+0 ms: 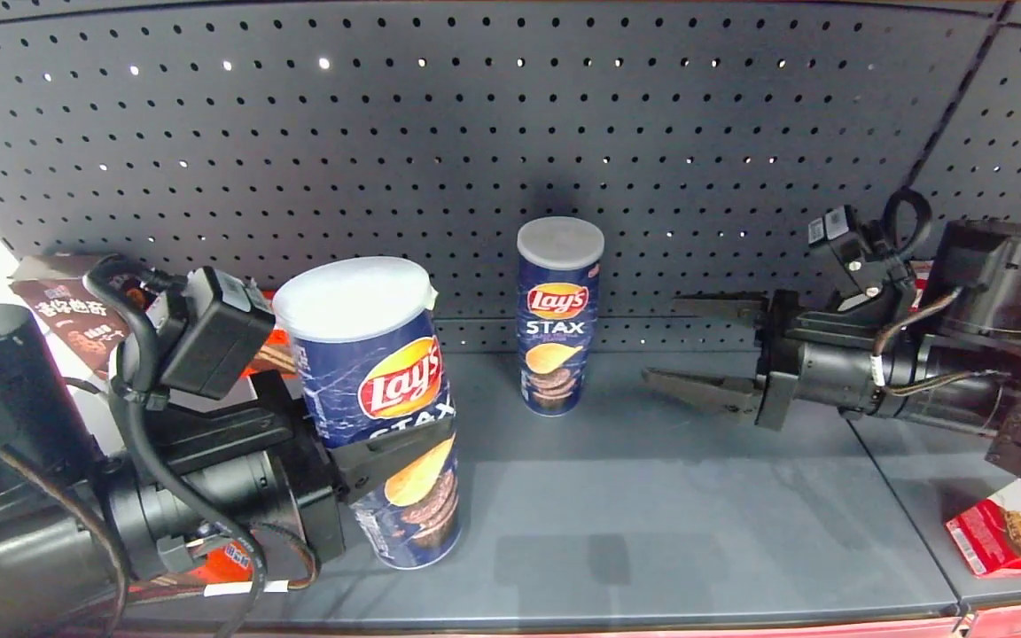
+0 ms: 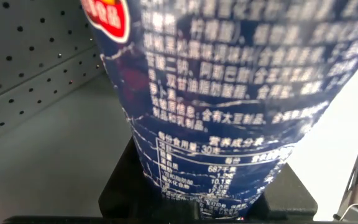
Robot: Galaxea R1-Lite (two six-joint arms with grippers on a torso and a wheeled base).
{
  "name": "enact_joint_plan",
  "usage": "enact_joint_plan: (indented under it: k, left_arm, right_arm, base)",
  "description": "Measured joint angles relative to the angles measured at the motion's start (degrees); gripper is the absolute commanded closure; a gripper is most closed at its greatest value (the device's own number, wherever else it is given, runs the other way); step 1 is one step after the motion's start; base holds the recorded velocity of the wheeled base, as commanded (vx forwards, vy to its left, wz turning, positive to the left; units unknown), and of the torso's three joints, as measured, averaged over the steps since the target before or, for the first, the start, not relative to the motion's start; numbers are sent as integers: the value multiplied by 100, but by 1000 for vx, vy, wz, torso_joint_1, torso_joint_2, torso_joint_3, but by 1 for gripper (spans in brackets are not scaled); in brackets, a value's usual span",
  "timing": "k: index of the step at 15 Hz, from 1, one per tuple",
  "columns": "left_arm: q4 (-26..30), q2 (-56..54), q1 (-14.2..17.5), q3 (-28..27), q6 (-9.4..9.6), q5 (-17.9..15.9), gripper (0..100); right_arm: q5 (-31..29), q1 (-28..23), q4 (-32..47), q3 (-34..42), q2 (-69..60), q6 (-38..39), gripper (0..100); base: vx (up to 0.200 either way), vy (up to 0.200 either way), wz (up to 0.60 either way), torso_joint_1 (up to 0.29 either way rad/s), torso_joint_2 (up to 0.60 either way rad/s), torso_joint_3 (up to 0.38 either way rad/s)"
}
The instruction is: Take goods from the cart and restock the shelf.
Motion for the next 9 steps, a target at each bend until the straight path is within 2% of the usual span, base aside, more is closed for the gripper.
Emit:
enact_joint_plan:
  k: [3, 9]
  left_arm:
    - [5, 34, 2, -11, 0, -6, 100]
    - [-4, 96, 38, -13, 9, -11, 100]
  right_arm:
    - [561, -95, -351, -294, 480, -162, 0]
    - [714, -60, -429, -1187, 1357, -176, 0]
  base:
    - [0, 0, 0, 0, 0, 0]
    - [0, 0, 0, 0, 0, 0]
